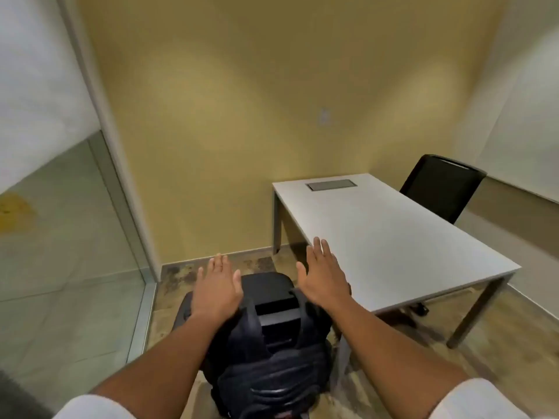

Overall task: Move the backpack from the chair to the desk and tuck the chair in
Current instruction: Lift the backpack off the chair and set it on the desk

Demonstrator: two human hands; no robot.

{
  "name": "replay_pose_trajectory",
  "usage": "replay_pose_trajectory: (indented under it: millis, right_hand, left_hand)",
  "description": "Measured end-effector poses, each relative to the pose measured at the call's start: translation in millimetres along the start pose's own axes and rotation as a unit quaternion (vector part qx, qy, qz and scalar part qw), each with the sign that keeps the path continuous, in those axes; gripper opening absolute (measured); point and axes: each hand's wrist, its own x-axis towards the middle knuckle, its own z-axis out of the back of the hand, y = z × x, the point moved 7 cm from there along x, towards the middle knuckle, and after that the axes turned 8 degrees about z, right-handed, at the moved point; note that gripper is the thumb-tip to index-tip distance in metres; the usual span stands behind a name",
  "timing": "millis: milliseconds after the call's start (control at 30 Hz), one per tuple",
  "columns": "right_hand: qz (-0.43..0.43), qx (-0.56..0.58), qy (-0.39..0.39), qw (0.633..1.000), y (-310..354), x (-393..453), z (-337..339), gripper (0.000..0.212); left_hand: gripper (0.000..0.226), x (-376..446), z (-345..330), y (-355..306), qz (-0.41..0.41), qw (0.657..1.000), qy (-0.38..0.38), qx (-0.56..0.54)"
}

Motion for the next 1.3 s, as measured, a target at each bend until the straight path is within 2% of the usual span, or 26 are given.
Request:
replay_pose_trajectory:
  millis: [133,267,367,500,600,800,867,1000,1067,1200,1300]
  right_hand:
    - [-0.046,0.001,0.075,0.996,-11,-20,-27,0.063]
    - [-0.062,-0.013,0.116,0.991,-19,-32,-42,0.053]
    - [-0.088,-0.009,0.115,0.989,-25,-34,-48,0.066]
    - [-0.153,-0.008,0.139,0.978,-34,-33,-53,0.086]
    - [-0.191,0.033,0.135,0.972,-41,-32,-55,0.092]
    - [-0.252,0.124,0.062,0.958,-54,-34,-57,0.109]
    - [-0.276,0.171,0.016,0.946,-60,-35,-56,0.104]
    - [-0.313,0.251,-0.104,0.910,-67,-42,-49,0.079]
    - [-0.317,0.277,-0.145,0.896,-67,-45,-48,0.075]
    - [-0.346,0.313,-0.203,0.861,-68,-54,-51,0.074]
    - [-0.359,0.326,-0.226,0.845,-68,-57,-53,0.070]
  left_hand:
    - [0.064,-16,-30,14,0.038,0.997,0.067,0.030]
    - [0.055,-27,-34,18,0.057,0.996,0.053,0.041]
    - [0.071,-28,-38,23,0.098,0.993,0.060,0.009]
    - [0.107,-30,-45,26,0.172,0.979,0.108,-0.022]
    - [0.111,-31,-45,23,0.215,0.965,0.147,-0.030]
    - [0.112,-30,-47,28,0.278,0.939,0.172,-0.108]
    - [0.111,-31,-47,32,0.298,0.931,0.164,-0.133]
    - [0.107,-27,-42,37,0.332,0.914,0.146,-0.182]
    - [0.102,-26,-41,36,0.338,0.911,0.133,-0.197]
    - [0.098,-27,-40,37,0.358,0.900,0.078,-0.238]
    - [0.089,-30,-39,39,0.393,0.874,0.037,-0.283]
